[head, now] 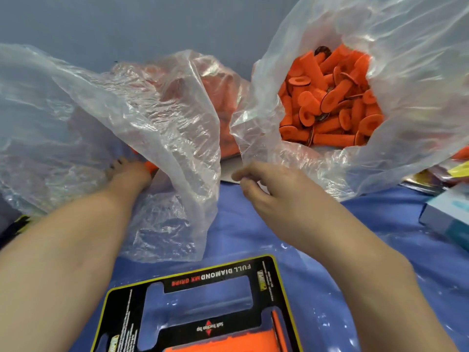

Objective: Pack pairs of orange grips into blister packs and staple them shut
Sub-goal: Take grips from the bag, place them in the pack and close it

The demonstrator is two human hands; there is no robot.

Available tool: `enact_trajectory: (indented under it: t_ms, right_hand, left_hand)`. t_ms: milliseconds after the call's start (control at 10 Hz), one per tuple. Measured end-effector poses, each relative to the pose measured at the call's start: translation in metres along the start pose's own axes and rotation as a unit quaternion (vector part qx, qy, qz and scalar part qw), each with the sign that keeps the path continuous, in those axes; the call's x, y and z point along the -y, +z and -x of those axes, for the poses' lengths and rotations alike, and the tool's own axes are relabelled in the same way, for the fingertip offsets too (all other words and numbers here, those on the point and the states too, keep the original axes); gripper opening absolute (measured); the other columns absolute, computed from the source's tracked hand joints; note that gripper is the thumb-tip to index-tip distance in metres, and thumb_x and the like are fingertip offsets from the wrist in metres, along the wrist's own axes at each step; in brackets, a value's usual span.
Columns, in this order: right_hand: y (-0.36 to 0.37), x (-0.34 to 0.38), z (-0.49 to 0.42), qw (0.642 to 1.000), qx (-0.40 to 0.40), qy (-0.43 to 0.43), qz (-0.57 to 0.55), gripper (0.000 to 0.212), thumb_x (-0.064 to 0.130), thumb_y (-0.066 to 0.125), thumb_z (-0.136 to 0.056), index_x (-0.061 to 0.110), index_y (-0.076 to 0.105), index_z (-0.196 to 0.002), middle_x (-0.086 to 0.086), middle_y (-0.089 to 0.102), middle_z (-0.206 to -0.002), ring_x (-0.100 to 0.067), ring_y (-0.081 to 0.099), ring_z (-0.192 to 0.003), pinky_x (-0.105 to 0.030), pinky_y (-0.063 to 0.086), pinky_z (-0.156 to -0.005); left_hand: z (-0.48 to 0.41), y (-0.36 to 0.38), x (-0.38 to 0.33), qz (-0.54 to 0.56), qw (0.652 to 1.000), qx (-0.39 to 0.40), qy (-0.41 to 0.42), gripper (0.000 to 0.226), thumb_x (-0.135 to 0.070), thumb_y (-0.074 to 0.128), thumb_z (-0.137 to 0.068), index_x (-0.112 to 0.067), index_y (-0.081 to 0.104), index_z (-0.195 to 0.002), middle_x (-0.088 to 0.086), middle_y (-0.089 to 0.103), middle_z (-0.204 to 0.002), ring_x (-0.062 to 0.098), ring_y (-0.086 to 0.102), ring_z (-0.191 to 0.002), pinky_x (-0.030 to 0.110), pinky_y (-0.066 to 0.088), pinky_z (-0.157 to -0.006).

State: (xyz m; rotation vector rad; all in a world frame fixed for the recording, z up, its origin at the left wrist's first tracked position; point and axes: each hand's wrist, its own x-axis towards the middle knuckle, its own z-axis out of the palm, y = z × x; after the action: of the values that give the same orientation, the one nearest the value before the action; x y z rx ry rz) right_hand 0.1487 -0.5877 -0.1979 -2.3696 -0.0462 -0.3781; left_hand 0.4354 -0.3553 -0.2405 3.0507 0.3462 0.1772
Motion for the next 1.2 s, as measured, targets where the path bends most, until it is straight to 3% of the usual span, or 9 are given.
enact_trajectory:
  t_ms: [300,500,600,700,800,900,1000,1100,1200]
  right_hand:
    - [-0.002,0.0,-0.002,0.999,-0.043,-0.025,0.003,0.029,0.029,0.042,-0.102,0.031,0.062,-0.122,0.01,0.063,-0.122,-0.008,0.057,-0.095,-0.03,0.042,-0.084]
    - [0.006,0.019,0.003,0.995,-0.075,-0.065,0.015,0.038,0.028,0.049,-0.1,0.027,0.048,-0.139,0.002,0.052,-0.138,-0.021,0.049,-0.123,-0.038,0.04,-0.101]
    - [0.014,0.032,0.014,0.991,-0.09,-0.103,0.005,0.061,0.036,0.059,-0.095,0.027,0.033,-0.15,0.002,0.037,-0.148,-0.019,0.041,-0.132,-0.036,0.037,-0.107]
    - [0.023,0.047,0.03,0.986,-0.077,-0.145,-0.006,0.081,0.039,0.07,-0.088,0.028,0.024,-0.154,0.0,0.025,-0.156,-0.017,0.032,-0.141,-0.032,0.031,-0.114]
    - [0.039,0.054,0.052,0.983,-0.027,-0.178,0.047,0.059,0.032,0.069,-0.09,0.027,0.046,-0.144,0.002,0.049,-0.143,-0.017,0.045,-0.127,-0.036,0.038,-0.106]
    - [0.052,0.054,0.076,0.976,-0.004,-0.216,0.009,0.023,0.01,0.053,-0.088,0.027,0.067,-0.092,0.015,0.064,-0.096,-0.011,0.056,-0.089,-0.029,0.043,-0.079]
    - [0.047,0.062,0.094,0.97,-0.003,-0.173,-0.171,0.044,0.003,0.042,-0.095,0.042,0.055,-0.082,0.025,0.058,-0.08,0.001,0.054,-0.077,-0.014,0.04,-0.072]
    - [0.038,0.066,0.098,0.948,0.08,-0.161,-0.262,0.032,0.013,0.039,-0.103,0.036,0.062,-0.106,0.02,0.064,-0.097,0.003,0.057,-0.096,-0.023,0.045,-0.088]
    - [0.036,0.065,0.095,0.942,0.104,-0.16,-0.277,0.029,0.026,0.049,-0.103,0.035,0.056,-0.129,0.014,0.065,-0.124,-0.004,0.059,-0.117,-0.017,0.045,-0.096]
  left_hand:
    - [0.05,-0.059,0.004,0.219,0.961,-0.077,0.147,0.039,-0.032,0.05,-0.078,-0.005,0.057,-0.105,0.024,0.06,-0.108,0.044,0.058,-0.104,0.05,0.052,-0.084]
    - [0.133,-0.132,0.037,0.301,0.898,-0.258,0.191,0.042,-0.025,0.067,-0.088,-0.007,0.051,-0.122,0.019,0.055,-0.121,0.038,0.051,-0.112,0.043,0.041,-0.094]
    - [0.199,-0.134,0.078,0.355,0.871,-0.282,0.188,0.046,-0.034,0.066,-0.09,-0.019,0.049,-0.13,0.009,0.058,-0.122,0.029,0.054,-0.111,0.043,0.043,-0.095]
    - [0.266,-0.117,0.092,0.391,0.861,-0.22,0.24,0.047,-0.038,0.065,-0.088,-0.035,0.047,-0.132,-0.002,0.062,-0.115,0.018,0.057,-0.105,0.035,0.044,-0.094]
    - [0.314,-0.098,0.083,0.425,0.835,-0.156,0.314,0.044,-0.036,0.066,-0.086,-0.043,0.048,-0.125,-0.011,0.063,-0.109,0.006,0.06,-0.101,0.024,0.046,-0.09]
    - [0.336,-0.082,0.076,0.428,0.807,-0.15,0.379,0.048,-0.027,0.075,-0.084,-0.048,0.045,-0.116,-0.018,0.06,-0.108,0.0,0.059,-0.1,0.009,0.042,-0.083]
    - [0.341,-0.078,0.073,0.449,0.799,-0.16,0.367,0.042,-0.04,0.073,-0.083,-0.053,0.042,-0.108,-0.019,0.059,-0.105,-0.002,0.06,-0.094,0.013,0.046,-0.075]
    - [0.336,-0.089,0.066,0.523,0.762,-0.179,0.338,0.038,-0.048,0.068,-0.08,-0.054,0.038,-0.103,-0.019,0.06,-0.106,0.004,0.063,-0.093,0.012,0.047,-0.071]
    - [0.33,-0.1,0.058,0.573,0.721,-0.188,0.341,0.04,-0.042,0.073,-0.081,-0.048,0.037,-0.099,-0.018,0.061,-0.109,0.008,0.063,-0.095,0.008,0.045,-0.072]
